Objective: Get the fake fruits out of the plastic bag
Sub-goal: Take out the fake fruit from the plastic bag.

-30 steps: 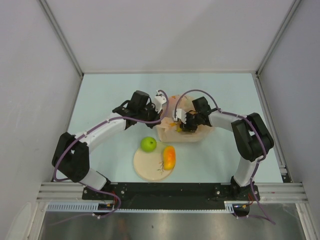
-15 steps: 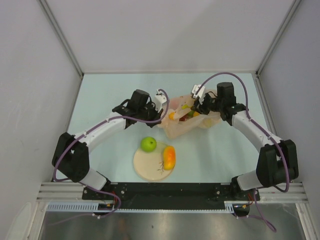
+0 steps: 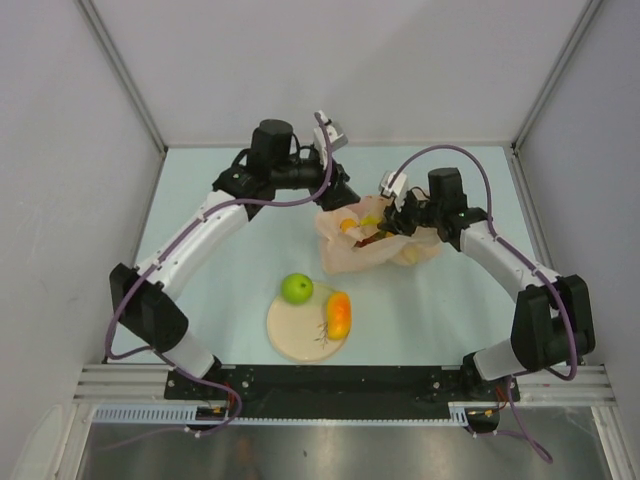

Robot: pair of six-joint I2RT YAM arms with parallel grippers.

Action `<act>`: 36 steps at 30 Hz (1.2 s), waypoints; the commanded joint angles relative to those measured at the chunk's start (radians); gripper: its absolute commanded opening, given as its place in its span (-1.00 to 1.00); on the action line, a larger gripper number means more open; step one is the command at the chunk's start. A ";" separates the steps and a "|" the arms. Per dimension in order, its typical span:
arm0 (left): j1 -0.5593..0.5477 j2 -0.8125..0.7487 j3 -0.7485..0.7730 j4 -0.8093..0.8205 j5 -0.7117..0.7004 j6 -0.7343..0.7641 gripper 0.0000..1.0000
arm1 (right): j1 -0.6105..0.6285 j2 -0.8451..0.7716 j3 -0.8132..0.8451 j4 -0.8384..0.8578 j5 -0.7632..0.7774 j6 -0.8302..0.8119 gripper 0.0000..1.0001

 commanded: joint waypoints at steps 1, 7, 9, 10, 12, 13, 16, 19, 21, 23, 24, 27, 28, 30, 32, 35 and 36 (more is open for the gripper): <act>-0.011 0.069 -0.050 -0.021 0.138 -0.121 0.34 | 0.038 -0.075 0.011 -0.036 -0.042 0.018 -0.47; -0.015 0.083 -0.102 -0.028 0.158 -0.144 0.23 | 0.048 -0.121 0.011 -0.007 -0.062 0.103 -0.47; -0.015 0.083 -0.116 -0.012 0.159 -0.157 0.22 | 0.061 -0.134 0.011 -0.011 -0.053 0.095 -0.46; -0.017 0.084 -0.119 -0.009 0.155 -0.158 0.21 | 0.063 -0.135 0.011 -0.011 -0.053 0.095 -0.46; -0.017 0.092 -0.122 -0.017 0.146 -0.157 0.17 | 0.065 -0.141 0.011 -0.013 -0.059 0.103 -0.46; -0.019 0.096 -0.126 -0.014 0.146 -0.158 0.15 | 0.065 -0.143 0.011 -0.013 -0.060 0.104 -0.46; -0.023 0.106 -0.138 0.005 0.155 -0.195 0.10 | 0.068 -0.143 0.010 -0.014 -0.057 0.089 -0.46; -0.037 0.122 -0.138 0.009 0.144 -0.198 0.08 | 0.068 -0.149 0.010 -0.014 -0.060 0.084 -0.46; -0.043 0.135 -0.132 0.012 0.138 -0.206 0.01 | 0.072 -0.157 0.010 -0.023 -0.070 0.075 -0.46; -0.046 0.154 -0.123 0.012 0.120 -0.209 -0.06 | 0.075 -0.170 0.010 -0.034 -0.079 0.066 -0.46; -0.046 0.161 -0.119 0.017 0.116 -0.213 -0.07 | 0.075 -0.172 0.010 -0.042 -0.082 0.061 -0.47; -0.048 0.190 -0.096 0.018 0.126 -0.219 -0.22 | 0.086 -0.181 0.010 -0.069 -0.088 0.037 -0.45; -0.048 0.198 -0.092 0.018 0.133 -0.221 -0.33 | 0.089 -0.180 0.010 -0.085 -0.085 0.031 -0.42; -0.046 0.202 -0.077 0.022 0.139 -0.223 -0.55 | 0.092 -0.172 0.010 -0.102 -0.074 0.011 -0.19; -0.043 0.192 -0.051 0.014 0.139 -0.207 -1.00 | 0.091 -0.152 0.010 -0.119 -0.018 0.032 0.24; -0.003 0.147 -0.003 0.012 0.138 -0.207 -1.00 | 0.025 -0.120 0.010 -0.111 0.010 0.070 0.92; 0.029 0.132 0.008 0.015 0.139 -0.213 -1.00 | 0.011 -0.114 0.010 -0.112 0.013 0.075 0.99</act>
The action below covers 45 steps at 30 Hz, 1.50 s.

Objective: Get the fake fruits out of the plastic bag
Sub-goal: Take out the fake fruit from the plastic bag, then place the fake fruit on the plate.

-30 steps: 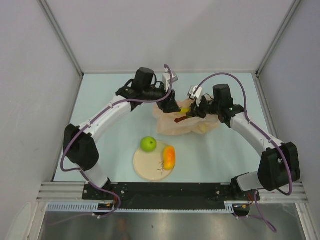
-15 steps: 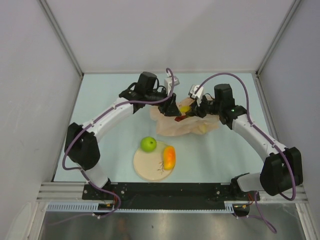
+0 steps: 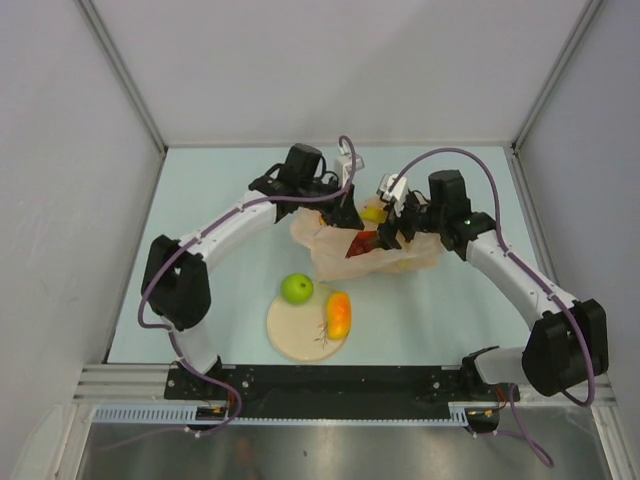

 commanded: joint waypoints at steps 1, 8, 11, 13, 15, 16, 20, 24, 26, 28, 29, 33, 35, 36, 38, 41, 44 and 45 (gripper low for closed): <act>0.079 -0.106 0.116 0.044 0.027 -0.003 -1.00 | -0.076 0.033 0.010 -0.008 0.053 0.027 0.99; 0.201 -0.278 0.066 -0.087 0.186 0.039 -1.00 | -0.127 0.091 0.018 0.012 0.184 0.007 0.99; 0.264 -0.367 -0.003 -0.291 0.289 0.157 -1.00 | -0.127 0.128 0.042 -0.001 0.248 -0.006 0.99; 0.341 -0.436 -0.061 -0.397 0.332 0.208 -1.00 | -0.130 0.143 0.067 -0.004 0.311 0.022 0.99; 0.410 -0.519 -0.103 -0.631 0.340 0.404 -1.00 | -0.137 0.146 0.079 -0.011 0.334 0.056 0.99; 0.418 -0.533 -0.106 -0.737 0.302 0.625 -1.00 | -0.137 0.148 0.091 -0.021 0.355 0.060 0.99; 0.421 -0.623 -0.323 -0.975 0.162 0.908 -1.00 | -0.137 0.142 0.114 -0.058 0.382 0.054 0.99; 0.435 -0.694 -0.445 -0.795 0.042 0.874 -1.00 | -0.130 0.119 0.114 -0.098 0.399 0.036 0.99; 0.435 -0.653 -0.474 -0.827 0.035 0.955 -1.00 | -0.122 0.108 0.114 -0.119 0.408 0.028 1.00; 0.435 -0.590 -0.525 -0.849 0.013 1.067 -1.00 | -0.116 0.102 0.114 -0.130 0.409 0.010 0.99; 0.435 -0.581 -0.548 -0.847 -0.014 1.099 -1.00 | -0.114 0.097 0.114 -0.132 0.412 0.007 0.99; 0.435 -0.573 -0.654 -0.794 -0.054 1.224 -1.00 | -0.110 0.091 0.114 -0.124 0.425 -0.003 0.99; 0.435 -0.556 -0.689 -0.746 -0.053 1.226 -1.00 | -0.105 0.091 0.114 -0.123 0.431 -0.007 0.99; 0.433 -0.544 -0.695 -0.731 -0.038 1.221 -1.00 | -0.102 0.088 0.114 -0.126 0.434 -0.006 0.99; 0.419 -0.504 -0.700 -0.671 -0.021 1.195 -1.00 | -0.098 0.087 0.114 -0.133 0.426 -0.001 0.99; 0.412 -0.441 -0.685 -0.620 0.037 1.138 -1.00 | -0.095 0.080 0.114 -0.152 0.416 0.011 0.99; 0.412 -0.362 -0.663 -0.635 0.123 1.101 -1.00 | -0.095 0.074 0.113 -0.170 0.403 0.020 0.99; 0.410 -0.337 -0.657 -0.652 0.143 1.142 -1.00 | -0.096 0.073 0.113 -0.175 0.400 0.022 0.99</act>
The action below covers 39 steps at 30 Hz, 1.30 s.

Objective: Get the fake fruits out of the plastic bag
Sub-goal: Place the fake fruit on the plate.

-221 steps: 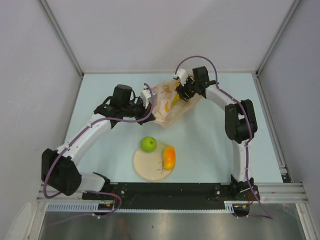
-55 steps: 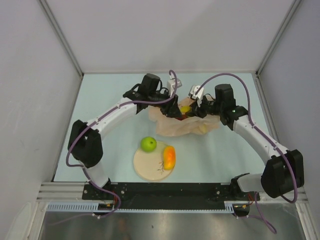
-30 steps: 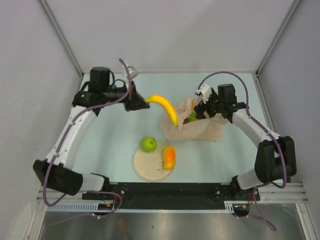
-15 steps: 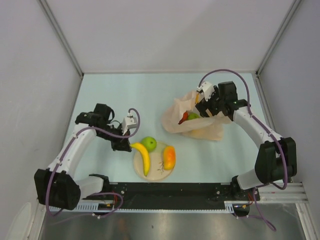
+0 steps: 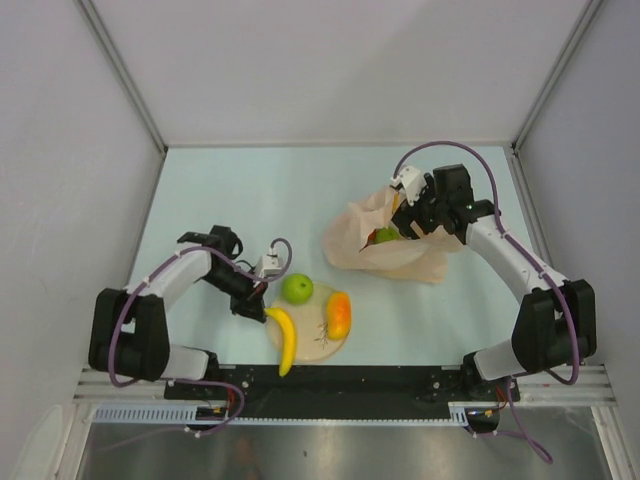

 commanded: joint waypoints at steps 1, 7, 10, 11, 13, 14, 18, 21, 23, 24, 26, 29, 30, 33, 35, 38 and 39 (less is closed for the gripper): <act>-0.024 0.100 0.056 0.007 0.139 0.051 -1.00 | 0.002 -0.047 0.032 -0.029 -0.013 0.014 0.99; -0.041 0.145 0.072 0.047 0.160 0.008 -1.00 | 0.001 -0.045 0.029 -0.039 -0.019 0.015 1.00; -0.047 0.145 0.057 0.118 0.193 -0.040 -0.94 | 0.001 -0.042 0.028 -0.037 -0.025 0.012 1.00; -0.056 0.146 0.055 0.133 0.193 -0.054 -0.89 | 0.001 -0.041 0.026 -0.039 -0.027 0.011 0.99; -0.090 0.164 0.064 0.126 0.200 -0.063 -0.85 | 0.001 -0.044 0.023 -0.039 -0.028 0.008 0.99; -0.102 0.169 0.067 0.120 0.202 -0.055 -0.81 | 0.001 -0.045 0.023 -0.042 -0.028 0.006 0.99; -0.173 0.137 0.066 0.179 0.168 -0.132 -0.79 | -0.004 -0.059 0.011 -0.046 -0.033 0.005 0.99; -0.211 0.082 0.060 0.277 0.104 -0.231 -0.83 | -0.005 -0.070 -0.005 -0.045 -0.041 0.011 0.99; -0.219 0.044 0.066 0.325 0.067 -0.274 -0.89 | -0.005 -0.077 -0.018 -0.042 -0.045 0.014 0.99; -0.222 0.033 0.082 0.342 0.046 -0.285 -0.91 | -0.005 -0.077 -0.021 -0.040 -0.050 0.014 0.99; -0.234 0.019 0.113 0.339 -0.001 -0.281 -0.96 | -0.005 -0.082 -0.032 -0.039 -0.053 0.014 0.99; -0.265 0.030 0.193 0.284 -0.062 -0.218 -0.95 | -0.007 -0.086 -0.044 -0.036 -0.062 0.015 1.00; -0.282 0.046 0.228 0.252 -0.076 -0.201 -0.92 | -0.007 -0.088 -0.046 -0.034 -0.062 0.015 0.99; -0.325 0.089 0.289 0.165 -0.122 -0.108 -0.83 | -0.007 -0.091 -0.054 -0.028 -0.070 0.020 0.99; -0.345 0.106 0.308 0.141 -0.171 -0.071 -0.76 | -0.007 -0.099 -0.058 -0.022 -0.071 0.020 1.00; -0.374 0.126 0.333 0.108 -0.203 -0.031 -0.68 | -0.008 -0.105 -0.067 -0.020 -0.071 0.022 0.99; -0.389 0.131 0.340 0.095 -0.211 -0.026 -0.64 | -0.010 -0.109 -0.075 -0.020 -0.071 0.022 0.99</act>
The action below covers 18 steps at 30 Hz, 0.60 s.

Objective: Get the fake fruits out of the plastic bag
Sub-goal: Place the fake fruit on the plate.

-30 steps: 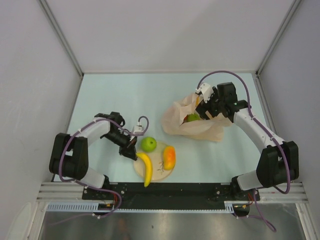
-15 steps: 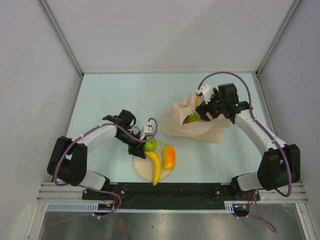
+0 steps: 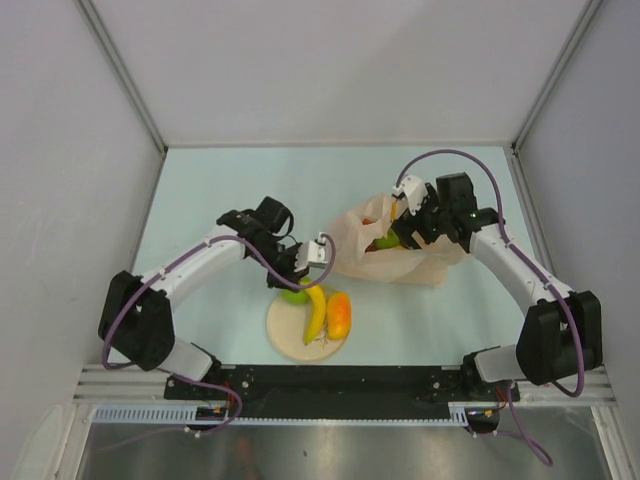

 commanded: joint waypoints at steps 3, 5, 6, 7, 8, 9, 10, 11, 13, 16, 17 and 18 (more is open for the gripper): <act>-0.065 0.042 0.044 -0.082 -0.109 0.114 -0.47 | -0.013 -0.060 -0.026 0.017 -0.017 0.014 1.00; -0.068 0.042 0.047 -0.060 -0.120 0.102 -0.29 | -0.016 -0.064 -0.031 0.018 -0.018 0.017 0.99; -0.068 0.042 0.057 -0.042 -0.115 0.097 -0.21 | -0.017 -0.067 -0.034 0.021 -0.020 0.017 0.99; -0.068 0.044 0.063 -0.034 -0.111 0.076 -0.15 | -0.017 -0.070 -0.037 0.018 -0.020 0.019 0.99; -0.068 0.042 0.070 -0.021 -0.106 0.065 -0.04 | -0.019 -0.073 -0.037 0.018 -0.021 0.019 0.99; -0.068 0.039 0.086 -0.016 -0.091 0.056 0.31 | -0.019 -0.072 -0.037 0.017 -0.021 0.019 0.99; -0.069 0.035 0.093 -0.008 -0.085 0.034 0.41 | -0.019 -0.078 -0.039 0.020 -0.021 0.019 0.99; -0.068 0.021 0.101 0.004 -0.074 0.022 0.48 | -0.020 -0.081 -0.037 0.020 -0.021 0.020 0.99; -0.068 0.001 0.132 0.016 -0.045 -0.021 0.58 | -0.003 -0.099 -0.036 0.011 -0.026 0.011 1.00; -0.068 -0.036 0.193 0.030 -0.002 -0.097 0.63 | 0.053 -0.130 -0.016 -0.037 -0.020 -0.016 0.99; -0.068 -0.043 0.210 0.029 0.010 -0.116 0.64 | 0.069 -0.139 -0.010 -0.044 -0.014 -0.018 0.99; -0.068 -0.057 0.243 0.035 0.023 -0.139 0.66 | 0.082 -0.148 -0.005 -0.052 -0.006 -0.016 1.00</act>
